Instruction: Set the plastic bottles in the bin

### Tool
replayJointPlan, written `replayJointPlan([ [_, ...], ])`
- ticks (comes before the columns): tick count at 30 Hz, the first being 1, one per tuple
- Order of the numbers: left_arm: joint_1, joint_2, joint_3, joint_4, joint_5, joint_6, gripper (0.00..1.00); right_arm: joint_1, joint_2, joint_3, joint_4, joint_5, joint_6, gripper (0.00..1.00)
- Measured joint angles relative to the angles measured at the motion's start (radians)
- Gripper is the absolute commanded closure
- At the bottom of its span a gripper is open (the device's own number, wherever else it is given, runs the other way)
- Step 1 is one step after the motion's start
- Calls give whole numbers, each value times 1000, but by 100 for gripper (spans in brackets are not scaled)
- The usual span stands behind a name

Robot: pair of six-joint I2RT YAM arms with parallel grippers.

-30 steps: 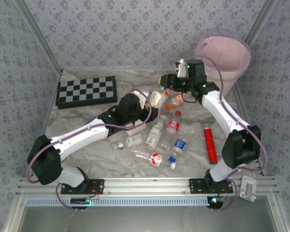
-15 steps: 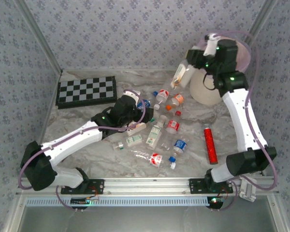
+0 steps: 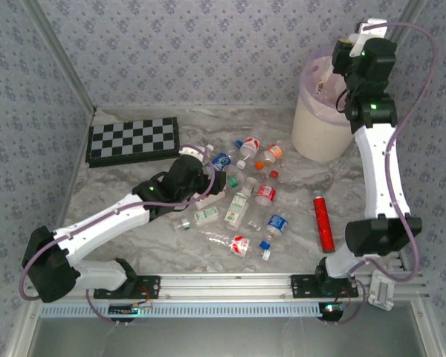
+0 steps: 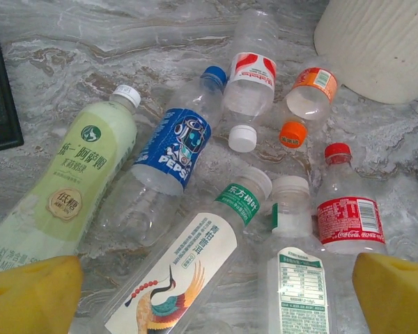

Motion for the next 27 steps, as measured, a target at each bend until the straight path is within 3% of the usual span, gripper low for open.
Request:
replayJointPlan([
  [8,5,-10,-29,-21,-12,-19,1,1,156,66,-70,59,-50,100],
  [19,22,-50,-49,-89,-31,-45,1,-48,510,437,-435,1,1,98],
  [23,59,-71,-50,-151,-31,-68,1,-84,575,464,-533,-53,35,88],
  [27,108,-97,-58,-221,-29,-79,2,-113,598,461,-590,-72,56,56],
])
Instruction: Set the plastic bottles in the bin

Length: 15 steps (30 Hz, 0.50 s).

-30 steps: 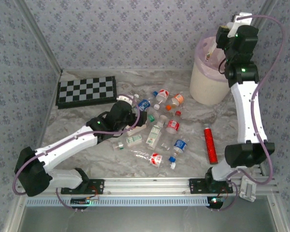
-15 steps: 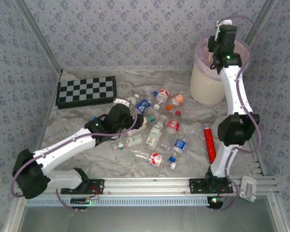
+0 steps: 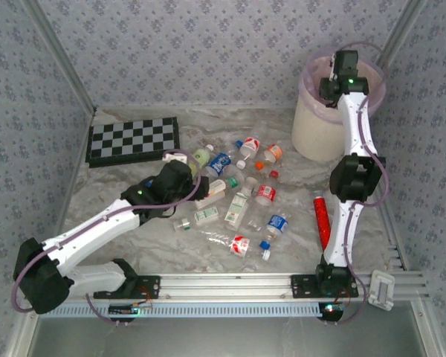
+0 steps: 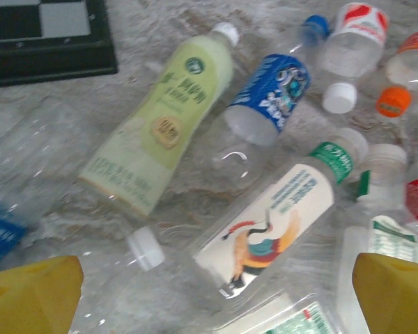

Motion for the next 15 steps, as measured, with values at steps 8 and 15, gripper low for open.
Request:
replayJointPlan([
  [8,77,-68,-74,-71,23,-4,2,-29,-3,-7,-6,-4,27,14],
  [15,144,-105,-91,-130,24,-18,5,-31,-69,-7,-26,2,26,0],
])
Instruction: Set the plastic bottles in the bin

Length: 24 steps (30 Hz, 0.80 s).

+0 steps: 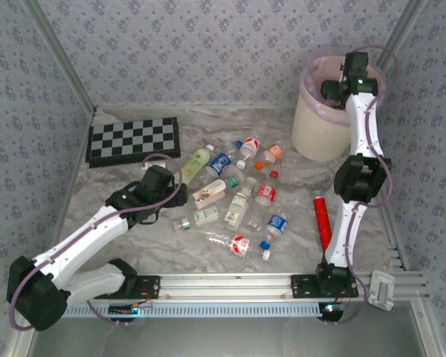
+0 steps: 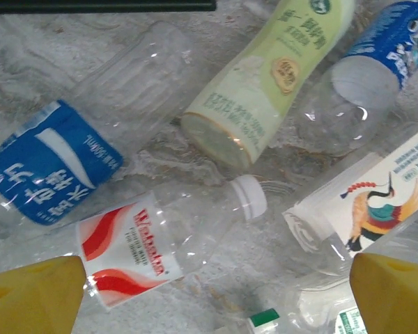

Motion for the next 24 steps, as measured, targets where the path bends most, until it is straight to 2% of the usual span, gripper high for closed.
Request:
replayJointPlan([
  [4,63,-13,-16,-24,-6,-55,5,4,-100,-1,0,1,4,0],
  [9,73,-13,-16,-87,-14,-101,8,44,-254,-56,11,-1,6,0],
  [15,75,-43,-19,-145,-88,-178,8,147,-446,-306,72,-65,33,0],
  [18,86,-23,1,-145,-107,-106,10,167,-514,-444,108,-166,62,0],
  [20,113,50,60,-164,-101,-45,10,167,-538,-498,113,-212,76,0],
  [24,245,176,121,-130,-68,73,9,179,-595,-594,127,-240,87,0],
])
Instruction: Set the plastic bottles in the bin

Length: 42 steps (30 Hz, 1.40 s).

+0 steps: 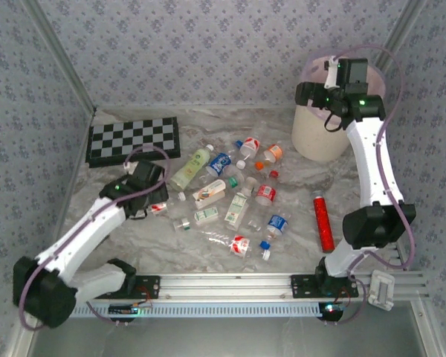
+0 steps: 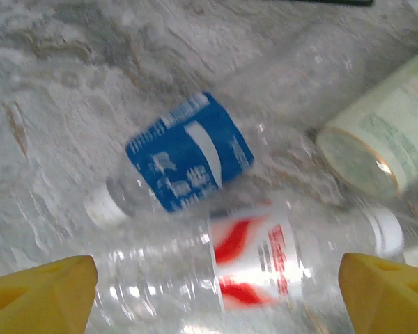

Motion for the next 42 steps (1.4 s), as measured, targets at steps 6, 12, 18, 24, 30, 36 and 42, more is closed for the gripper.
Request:
replayJointPlan([
  [6,107,79,0,43,68,160,7,21,-81,-62,22,-31,15,0],
  [12,156,223,22,79,168,260,1,46,-160,-159,69,-20,22,0],
  [18,168,340,56,93,198,319,1,52,-180,-198,85,1,22,0],
  [24,176,467,135,103,191,358,10,52,-209,-225,95,15,21,0],
  [30,180,493,184,100,179,383,32,52,-224,-243,100,23,21,0],
  [36,180,463,223,35,165,411,39,52,-270,-258,97,20,21,0],
  [42,175,285,273,-15,166,409,42,51,-406,-351,136,-114,32,0],
])
